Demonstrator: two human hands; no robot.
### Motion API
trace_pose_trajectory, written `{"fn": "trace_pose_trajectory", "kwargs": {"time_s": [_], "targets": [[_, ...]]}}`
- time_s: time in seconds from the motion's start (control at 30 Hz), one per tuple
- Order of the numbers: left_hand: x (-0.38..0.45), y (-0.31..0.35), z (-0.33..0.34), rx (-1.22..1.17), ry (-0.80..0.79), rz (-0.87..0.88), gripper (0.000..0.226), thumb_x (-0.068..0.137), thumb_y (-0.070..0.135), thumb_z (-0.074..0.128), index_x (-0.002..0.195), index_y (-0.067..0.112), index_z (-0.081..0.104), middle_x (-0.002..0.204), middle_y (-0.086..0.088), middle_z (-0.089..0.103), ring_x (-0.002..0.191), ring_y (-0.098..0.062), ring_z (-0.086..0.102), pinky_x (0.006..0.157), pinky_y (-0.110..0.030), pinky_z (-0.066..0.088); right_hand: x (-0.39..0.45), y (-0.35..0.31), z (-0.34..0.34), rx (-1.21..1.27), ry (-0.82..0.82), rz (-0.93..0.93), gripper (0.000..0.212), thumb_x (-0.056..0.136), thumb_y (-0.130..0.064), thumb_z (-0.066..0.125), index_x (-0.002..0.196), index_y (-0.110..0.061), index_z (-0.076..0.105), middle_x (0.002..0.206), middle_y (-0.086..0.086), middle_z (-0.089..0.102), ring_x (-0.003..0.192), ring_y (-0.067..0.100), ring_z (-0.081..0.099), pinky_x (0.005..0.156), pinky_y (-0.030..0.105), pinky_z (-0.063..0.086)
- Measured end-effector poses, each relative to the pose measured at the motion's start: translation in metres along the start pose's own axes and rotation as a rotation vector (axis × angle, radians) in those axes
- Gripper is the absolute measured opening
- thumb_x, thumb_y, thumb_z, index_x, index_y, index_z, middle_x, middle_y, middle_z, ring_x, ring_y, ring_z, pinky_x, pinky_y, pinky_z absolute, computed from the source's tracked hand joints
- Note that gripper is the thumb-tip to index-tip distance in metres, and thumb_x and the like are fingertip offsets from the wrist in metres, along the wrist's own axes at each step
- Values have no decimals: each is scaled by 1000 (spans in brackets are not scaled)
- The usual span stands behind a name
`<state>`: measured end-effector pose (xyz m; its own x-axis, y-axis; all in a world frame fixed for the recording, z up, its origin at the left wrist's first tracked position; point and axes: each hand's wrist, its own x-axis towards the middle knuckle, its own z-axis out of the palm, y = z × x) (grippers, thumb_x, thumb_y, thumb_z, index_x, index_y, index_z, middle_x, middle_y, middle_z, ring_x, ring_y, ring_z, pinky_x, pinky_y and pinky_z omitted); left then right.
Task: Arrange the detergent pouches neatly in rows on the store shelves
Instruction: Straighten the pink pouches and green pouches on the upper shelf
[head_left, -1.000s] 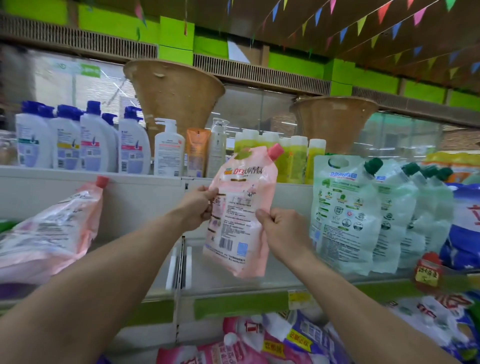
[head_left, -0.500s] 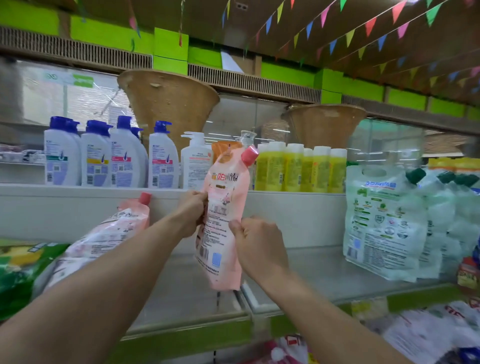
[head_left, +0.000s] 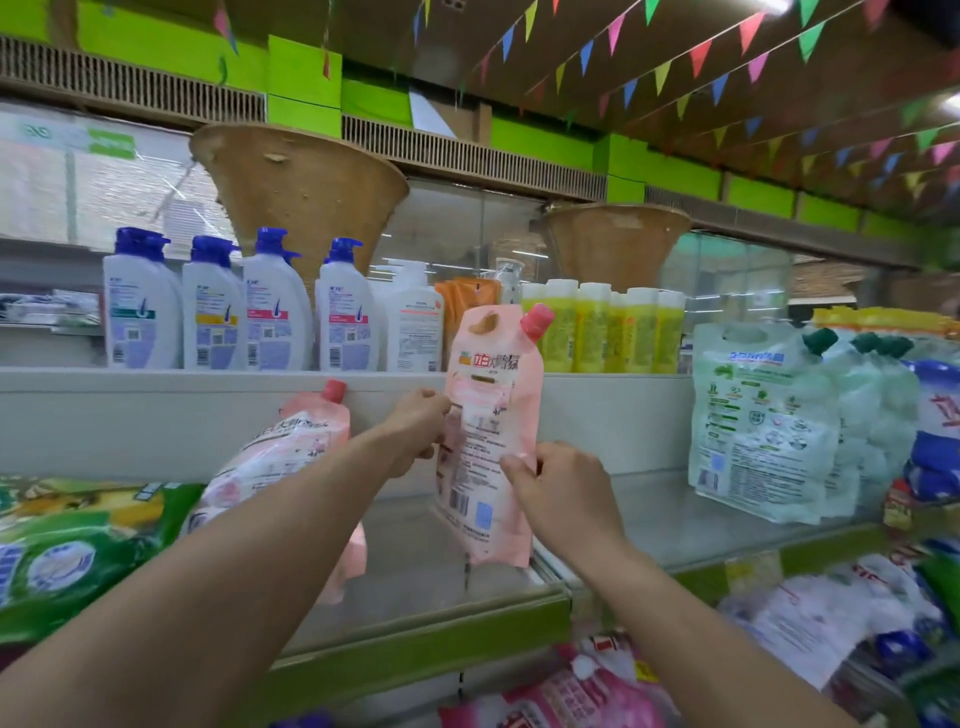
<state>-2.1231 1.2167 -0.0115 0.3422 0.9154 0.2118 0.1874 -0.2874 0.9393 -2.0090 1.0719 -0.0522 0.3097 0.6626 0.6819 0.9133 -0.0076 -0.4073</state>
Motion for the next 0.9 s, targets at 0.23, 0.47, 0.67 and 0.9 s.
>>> {"fn": "trace_pose_trajectory", "kwargs": {"time_s": [0.23, 0.47, 0.67, 0.9], "targets": [[-48, 5, -46, 178, 155, 73, 33, 93, 21, 48, 124, 11, 52, 99, -7, 56, 79, -21, 60, 56, -27, 41, -10, -24, -3, 83, 352, -93, 66, 78, -30, 67, 132, -6, 38, 129, 14, 45, 115, 31, 44, 95, 42, 40], [-83, -10, -79, 210, 303, 64, 21, 87, 15, 46, 103, 13, 59, 95, -11, 58, 72, -25, 60, 52, -25, 39, -21, -72, 13, 130, 187, -370, 58, 76, -29, 63, 128, -9, 47, 125, 11, 51, 114, 30, 46, 98, 45, 42], [-104, -22, -115, 487, 411, 38, 42, 90, 20, 54, 130, 6, 52, 127, -12, 58, 111, -27, 57, 94, -35, 44, -21, -107, 27, 45, -269, -370, 44, 90, -40, 49, 125, -13, 49, 126, 8, 49, 118, 27, 44, 97, 40, 40], [-108, -40, -177, 703, 304, -154, 34, 88, 23, 52, 99, -7, 63, 77, -14, 53, 73, -29, 54, 55, -29, 35, -29, -153, 52, -35, -425, -438, 62, 82, -57, 55, 131, -18, 50, 135, 4, 48, 121, 24, 46, 94, 39, 42]]}}
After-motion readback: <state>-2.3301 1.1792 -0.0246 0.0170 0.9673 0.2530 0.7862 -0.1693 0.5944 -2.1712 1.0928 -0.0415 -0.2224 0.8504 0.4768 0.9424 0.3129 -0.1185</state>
